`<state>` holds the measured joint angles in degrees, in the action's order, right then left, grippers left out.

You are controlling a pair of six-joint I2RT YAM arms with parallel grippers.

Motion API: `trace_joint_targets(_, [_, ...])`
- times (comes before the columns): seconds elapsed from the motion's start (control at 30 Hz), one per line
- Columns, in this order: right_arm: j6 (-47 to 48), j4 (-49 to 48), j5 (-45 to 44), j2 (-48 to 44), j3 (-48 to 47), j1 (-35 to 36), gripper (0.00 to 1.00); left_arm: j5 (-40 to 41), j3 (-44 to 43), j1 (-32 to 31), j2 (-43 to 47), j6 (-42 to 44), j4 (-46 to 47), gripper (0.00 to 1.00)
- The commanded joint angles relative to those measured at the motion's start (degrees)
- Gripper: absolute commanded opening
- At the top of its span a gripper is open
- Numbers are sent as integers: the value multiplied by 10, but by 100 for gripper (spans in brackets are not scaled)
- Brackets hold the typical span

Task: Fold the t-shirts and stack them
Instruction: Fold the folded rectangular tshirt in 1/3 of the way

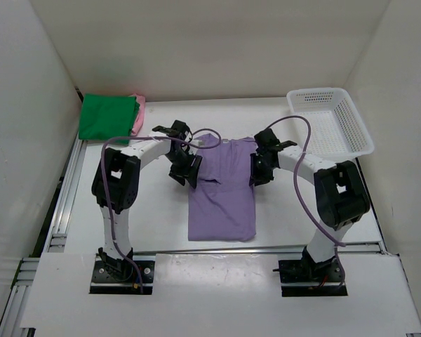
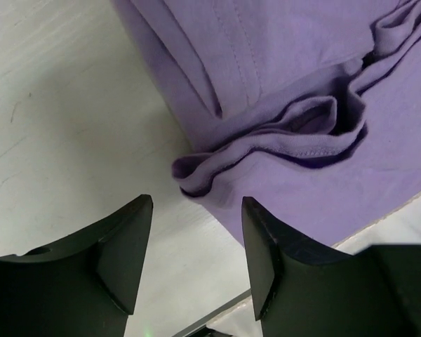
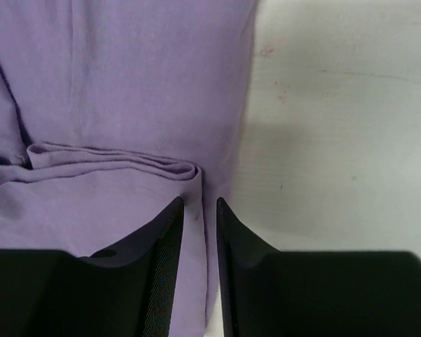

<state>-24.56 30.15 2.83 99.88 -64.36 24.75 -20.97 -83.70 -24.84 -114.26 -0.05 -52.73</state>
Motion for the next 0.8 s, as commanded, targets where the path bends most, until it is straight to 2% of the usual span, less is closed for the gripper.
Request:
trace_joint_targets(0.0, [20, 3, 9, 12, -26, -8, 30, -38, -28, 3, -6, 1, 3, 64])
trace_joint_targets(0.03, [20, -3, 16, 18, -26, -8, 30, -44, -28, 3, -6, 1, 3, 60])
trace_joint_targets(0.23, [20, -3, 34, 44, -38, -8, 30, -67, -44, -2, -31, 1, -15, 54])
trace_joint_targets(0.37, [20, -16, 46, 45, -38, -8, 30, -79, -45, -2, -36, 1, -20, 38])
trace_joint_targets(0.4, [20, -16, 46, 45, -38, -8, 30, -79, -45, -2, -36, 1, -20, 31])
trace_joint_targets(0.43, [20, -16, 46, 45, -43, -8, 30, -79, -45, -2, -36, 1, -20, 31])
trace_joint_targets(0.5, [20, -16, 52, 50, -43, -8, 27, -79, -50, -2, -36, 1, -20, 31])
trace_joint_targets(0.57, [14, -16, 52, 50, -43, -8, 20, -79, -50, -2, -36, 1, -25, 18])
trace_joint_targets(0.6, [14, -16, 52, 50, -43, -8, 12, -79, -50, -2, -36, 1, -26, 12])
trace_joint_targets(0.7, [9, -16, 52, 43, -43, -8, 5, -79, -55, -2, -36, 1, -26, 10])
trace_joint_targets(0.77, [9, -21, 45, 37, -38, -8, 5, -79, -60, -2, -36, 1, -31, 10])
